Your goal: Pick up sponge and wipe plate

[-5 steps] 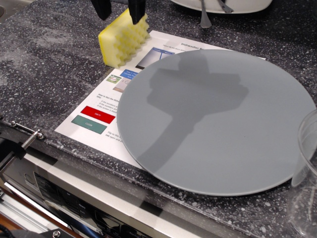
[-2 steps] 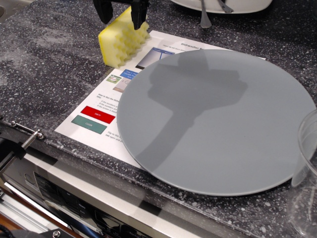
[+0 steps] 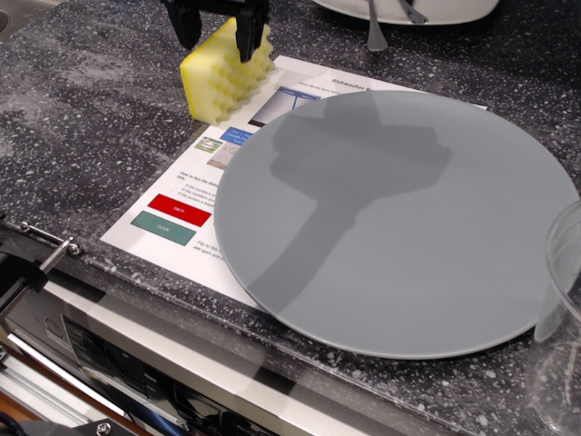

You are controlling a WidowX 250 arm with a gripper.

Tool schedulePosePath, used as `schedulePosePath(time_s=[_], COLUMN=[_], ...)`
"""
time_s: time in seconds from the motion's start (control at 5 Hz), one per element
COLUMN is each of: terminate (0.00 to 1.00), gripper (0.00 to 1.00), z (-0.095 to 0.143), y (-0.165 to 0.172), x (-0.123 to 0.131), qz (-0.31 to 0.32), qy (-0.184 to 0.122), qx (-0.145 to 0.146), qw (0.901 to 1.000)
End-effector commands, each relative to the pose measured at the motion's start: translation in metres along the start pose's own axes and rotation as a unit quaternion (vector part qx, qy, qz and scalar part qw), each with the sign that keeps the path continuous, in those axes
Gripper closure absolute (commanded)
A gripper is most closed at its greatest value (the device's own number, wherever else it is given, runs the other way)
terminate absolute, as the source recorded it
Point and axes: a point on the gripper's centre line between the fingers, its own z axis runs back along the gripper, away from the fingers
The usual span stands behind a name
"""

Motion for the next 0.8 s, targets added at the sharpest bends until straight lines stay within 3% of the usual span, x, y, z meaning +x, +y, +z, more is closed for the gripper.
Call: schedulePosePath(time_s=[0.0, 0.2, 0.4, 0.6], terminate=[0.0, 0.0, 0.0, 0.0], gripper=[0.0, 1.0, 1.0, 1.0], z=[-0.003, -0.004, 0.005, 0.034], y=[0.002, 0.0, -0.002, -0.016], x=[0.005, 0.011, 0.014, 0.007], qz=[0.01, 0.025, 0.037, 0.04], qy=[-0.017, -0.006, -0.008, 0.0], qx=[0.033, 0.028, 0.019, -0.015], qw=[0.9993, 0.9993, 0.9991, 0.9991])
